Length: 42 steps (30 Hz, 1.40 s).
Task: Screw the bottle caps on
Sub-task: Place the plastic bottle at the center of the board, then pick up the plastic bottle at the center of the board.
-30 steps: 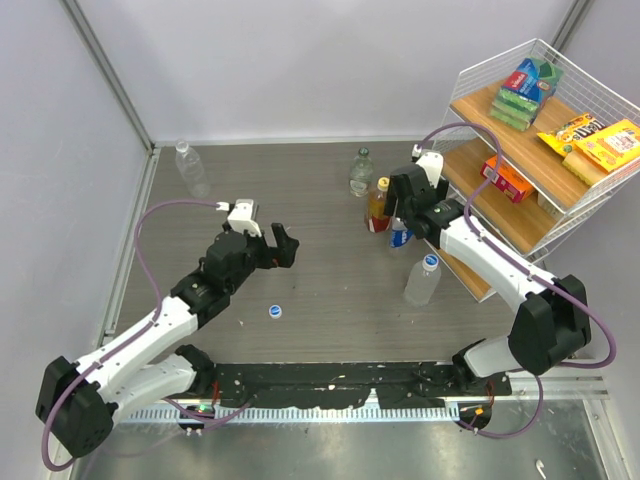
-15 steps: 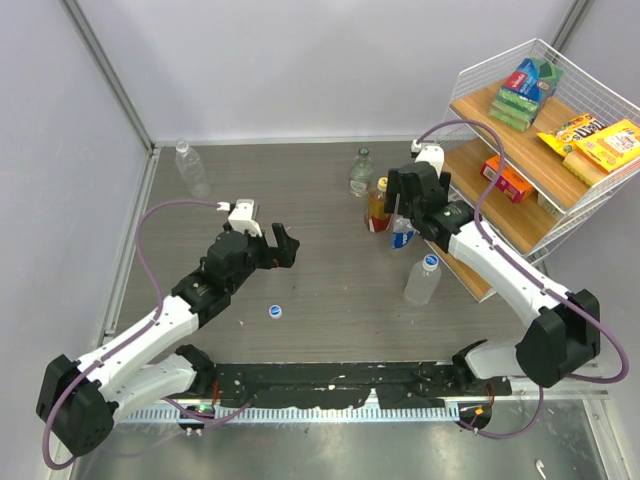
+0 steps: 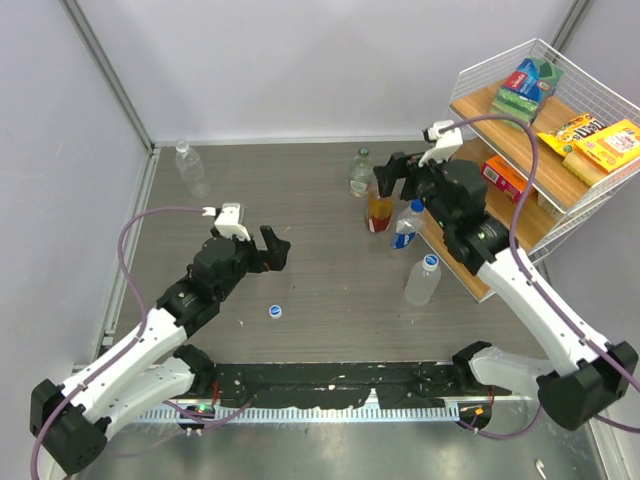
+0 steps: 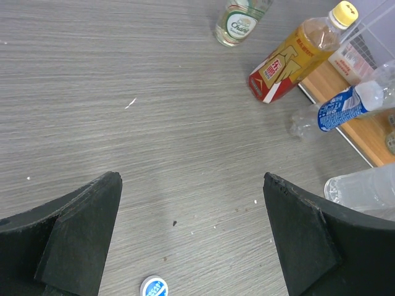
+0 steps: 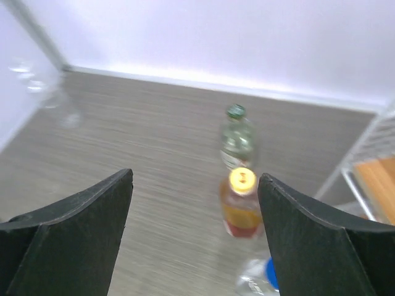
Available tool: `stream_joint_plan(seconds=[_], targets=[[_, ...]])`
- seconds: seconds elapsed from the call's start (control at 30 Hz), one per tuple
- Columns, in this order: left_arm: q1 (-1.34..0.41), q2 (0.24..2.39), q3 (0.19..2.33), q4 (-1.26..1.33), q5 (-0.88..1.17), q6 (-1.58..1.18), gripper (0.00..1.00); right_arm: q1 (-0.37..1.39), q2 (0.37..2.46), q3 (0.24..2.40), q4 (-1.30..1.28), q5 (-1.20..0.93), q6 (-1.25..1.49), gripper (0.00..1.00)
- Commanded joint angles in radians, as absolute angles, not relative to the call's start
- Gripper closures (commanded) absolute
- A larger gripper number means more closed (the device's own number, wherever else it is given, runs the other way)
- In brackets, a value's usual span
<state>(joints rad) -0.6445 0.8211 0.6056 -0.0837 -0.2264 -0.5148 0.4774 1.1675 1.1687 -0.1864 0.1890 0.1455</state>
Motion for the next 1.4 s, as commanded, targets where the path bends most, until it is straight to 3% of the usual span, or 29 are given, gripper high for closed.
stream_joint_plan(seconds=[0.0, 0.07, 0.3, 0.5, 0.6, 0.7, 0.83, 1.1, 1.2, 1.37], targets=[[-0.620, 0.778, 0.649, -0.184, -0.271, -0.508, 0.00, 0.476, 1.063, 1.019, 0.206, -0.192, 0.160, 0.13], [-0.597, 0.762, 0.653, -0.213, -0.299, -0.511, 0.00, 0.474, 1.069, 0.996, 0.287, -0.312, 0.198, 0.14], [-0.431, 0.745, 0.612, -0.151, -0.360, -0.528, 0.00, 0.520, 1.343, 1.311, -0.150, -0.457, 0.450, 0.13], [-0.221, 0.834, 0.610, -0.026, -0.298, -0.465, 0.00, 0.698, 1.616, 1.527, -0.406, -0.127, 0.355, 0.13], [-0.085, 0.890, 0.608, 0.073, -0.123, -0.453, 0.00, 0.701, 1.683, 1.540, -0.279, -0.159, 0.348, 0.13], [-0.013, 0.942, 0.600, 0.201, -0.123, -0.378, 0.00, 0.701, 1.661, 1.383, -0.033, -0.224, 0.336, 0.13], [0.150, 1.080, 0.612, 0.447, 0.092, -0.325, 0.00, 0.707, 1.626, 1.240, 0.199, -0.293, 0.206, 0.13], [0.261, 1.514, 0.794, 0.851, 0.342, -0.262, 0.00, 0.709, 1.666, 1.276, 0.118, -0.313, 0.179, 0.13], [0.261, 1.626, 0.895, 0.856, 0.463, -0.227, 0.00, 0.709, 1.660, 1.264, 0.153, -0.313, 0.180, 0.13], [0.261, 1.724, 0.959, 0.828, 0.495, -0.155, 0.00, 0.707, 1.660, 1.284, 0.129, -0.298, 0.164, 0.13]])
